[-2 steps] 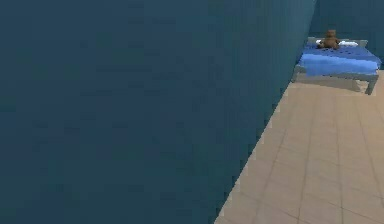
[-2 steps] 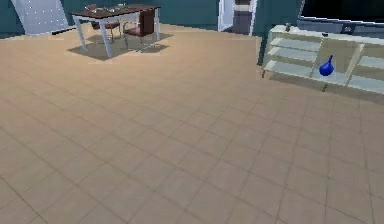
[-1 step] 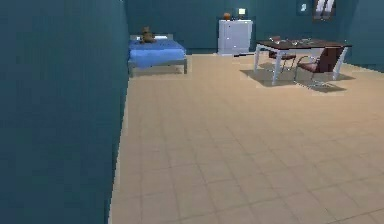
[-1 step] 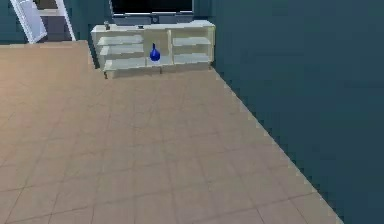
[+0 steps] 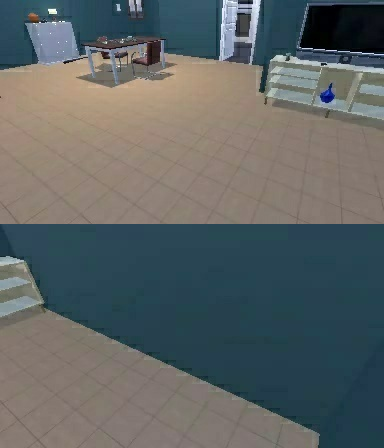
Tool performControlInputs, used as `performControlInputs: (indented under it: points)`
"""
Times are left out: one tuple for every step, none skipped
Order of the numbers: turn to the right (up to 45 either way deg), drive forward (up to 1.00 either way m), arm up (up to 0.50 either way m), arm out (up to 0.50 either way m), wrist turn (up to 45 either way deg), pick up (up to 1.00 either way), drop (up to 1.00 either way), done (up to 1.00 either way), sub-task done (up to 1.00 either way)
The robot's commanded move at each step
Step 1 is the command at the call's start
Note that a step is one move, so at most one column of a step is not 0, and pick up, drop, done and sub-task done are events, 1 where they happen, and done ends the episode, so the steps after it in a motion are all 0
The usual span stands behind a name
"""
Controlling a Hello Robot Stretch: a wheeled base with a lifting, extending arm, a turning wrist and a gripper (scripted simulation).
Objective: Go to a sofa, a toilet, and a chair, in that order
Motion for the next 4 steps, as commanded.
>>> performControlInputs:
  points:
    - [9.0,0.0,0.0,0.0,0.0,0.0,0.0,0.0,0.0]
    - [0.0,1.0,0.0,0.0,0.0,0.0,0.0,0.0,0.0]
    - [0.0,1.0,0.0,0.0,0.0,0.0,0.0,0.0,0.0]
    - [3.0,0.0,0.0,0.0,0.0,0.0,0.0,0.0,0.0]
